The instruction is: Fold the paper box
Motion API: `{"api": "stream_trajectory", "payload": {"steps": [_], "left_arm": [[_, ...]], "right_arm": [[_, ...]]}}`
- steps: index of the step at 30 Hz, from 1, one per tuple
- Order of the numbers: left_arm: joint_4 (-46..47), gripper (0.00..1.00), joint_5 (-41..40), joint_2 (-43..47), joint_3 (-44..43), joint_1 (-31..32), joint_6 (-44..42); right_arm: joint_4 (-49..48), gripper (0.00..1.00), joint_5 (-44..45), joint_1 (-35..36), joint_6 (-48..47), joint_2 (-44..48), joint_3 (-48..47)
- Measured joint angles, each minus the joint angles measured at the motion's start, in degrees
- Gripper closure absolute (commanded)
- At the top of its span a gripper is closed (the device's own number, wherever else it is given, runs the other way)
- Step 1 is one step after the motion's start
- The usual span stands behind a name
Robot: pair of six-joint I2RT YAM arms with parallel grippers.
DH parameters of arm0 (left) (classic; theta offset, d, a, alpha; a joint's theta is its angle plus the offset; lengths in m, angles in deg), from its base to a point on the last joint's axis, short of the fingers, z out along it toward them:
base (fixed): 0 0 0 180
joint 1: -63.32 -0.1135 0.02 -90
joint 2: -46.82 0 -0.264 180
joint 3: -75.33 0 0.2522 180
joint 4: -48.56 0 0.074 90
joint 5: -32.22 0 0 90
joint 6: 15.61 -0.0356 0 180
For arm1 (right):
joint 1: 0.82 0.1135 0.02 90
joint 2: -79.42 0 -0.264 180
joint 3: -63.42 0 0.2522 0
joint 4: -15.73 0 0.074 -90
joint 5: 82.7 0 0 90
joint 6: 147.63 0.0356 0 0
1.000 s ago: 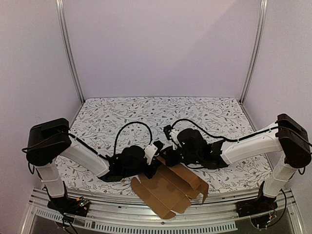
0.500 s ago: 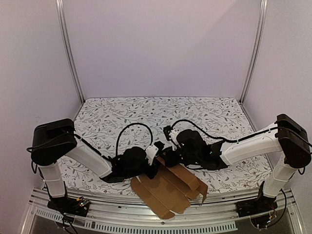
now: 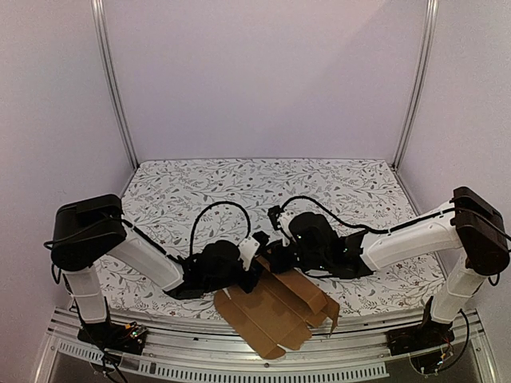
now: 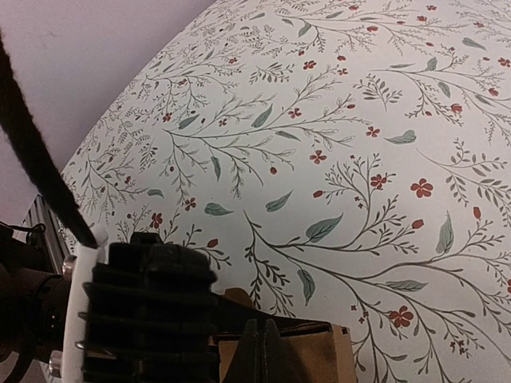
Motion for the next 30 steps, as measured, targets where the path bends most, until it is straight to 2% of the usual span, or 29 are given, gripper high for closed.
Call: {"api": "stream_trajectory", "payload": {"steps": [3,5,16,24,30], "left_arm": [[0.00,0.83,-0.17,0.00,0.00,0.09,0.15],[0.00,0.79,-0.39,0.00,0.00,0.13,0.22],[0.50,0.74,-1.70,-1.03,-0.81,0.72,1.09],[9.14,0.71,-1.90,-1.75,4.66,1.01,3.93],[16.79,0.75,-1.05,-5.55,5.97,1.01,5.35]], "right_arm": [[0.02,1.00,-0.02,0.00,0.07,0.00,0.00],[0.02,1.00,-0.02,0.04,0.17,0.00,0.02],[-0.13,1.00,0.04,0.13,0.48,0.13,0.35],[-0.33,1.00,0.55,0.26,1.01,1.97,2.32],[-0.33,1.00,0.81,0.37,1.25,2.16,2.51]]}}
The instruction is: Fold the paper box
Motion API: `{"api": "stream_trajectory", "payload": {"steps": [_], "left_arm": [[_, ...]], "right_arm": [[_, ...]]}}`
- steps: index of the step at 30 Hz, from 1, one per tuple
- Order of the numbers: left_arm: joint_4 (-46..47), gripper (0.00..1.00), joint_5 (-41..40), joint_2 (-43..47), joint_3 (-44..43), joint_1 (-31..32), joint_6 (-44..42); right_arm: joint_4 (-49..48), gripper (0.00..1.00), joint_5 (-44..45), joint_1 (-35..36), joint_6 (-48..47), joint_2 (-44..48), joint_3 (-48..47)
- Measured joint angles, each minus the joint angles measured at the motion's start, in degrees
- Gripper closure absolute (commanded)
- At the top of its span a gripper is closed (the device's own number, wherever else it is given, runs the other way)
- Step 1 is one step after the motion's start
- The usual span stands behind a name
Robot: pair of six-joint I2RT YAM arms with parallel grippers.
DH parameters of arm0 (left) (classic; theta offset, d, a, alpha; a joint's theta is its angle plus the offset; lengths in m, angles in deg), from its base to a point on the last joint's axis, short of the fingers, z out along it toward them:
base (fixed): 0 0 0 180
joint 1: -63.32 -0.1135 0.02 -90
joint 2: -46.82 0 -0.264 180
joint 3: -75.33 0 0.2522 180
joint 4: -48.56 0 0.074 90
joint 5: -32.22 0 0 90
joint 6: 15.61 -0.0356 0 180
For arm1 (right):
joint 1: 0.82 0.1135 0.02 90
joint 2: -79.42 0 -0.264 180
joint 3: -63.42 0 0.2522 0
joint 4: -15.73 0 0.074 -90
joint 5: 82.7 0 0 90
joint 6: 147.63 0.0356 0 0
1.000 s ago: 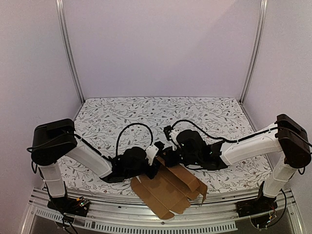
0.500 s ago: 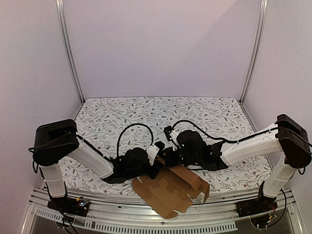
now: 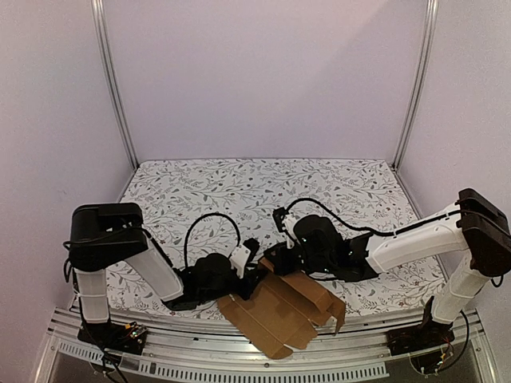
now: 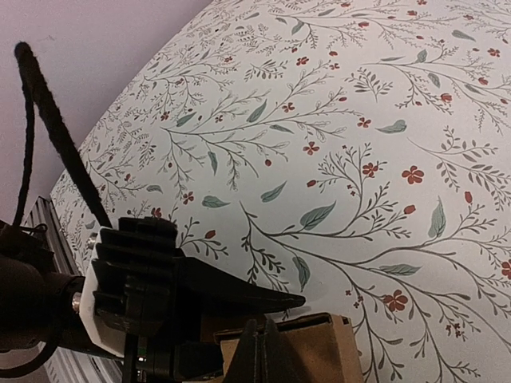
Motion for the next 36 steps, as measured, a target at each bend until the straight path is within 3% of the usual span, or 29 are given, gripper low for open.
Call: {"api": "stream_trajectory", "payload": {"steps": [14,25,32,36], "left_arm": [[7.85,0.77,0.44,-2.73,-0.57,0.00,-0.35],[8.83,0.79,0.44,-4.72,-3.34,0.00,-0.57],[9.90,1.00,0.46,-5.60,-3.78,-0.07,-1.18],[9.94,1.00,0.52,-5.62,-3.78,-0.28,-1.40]], "right_arm": [[0.02,1.00,0.20,0.00,0.79,0.35,0.37],[0.02,1.00,0.20,0.00,0.96,0.35,0.37],[0.02,1.00,0.22,0.00,1.07,0.35,0.37],[-0.02,1.00,0.20,0.02,1.07,0.35,0.31]]}}
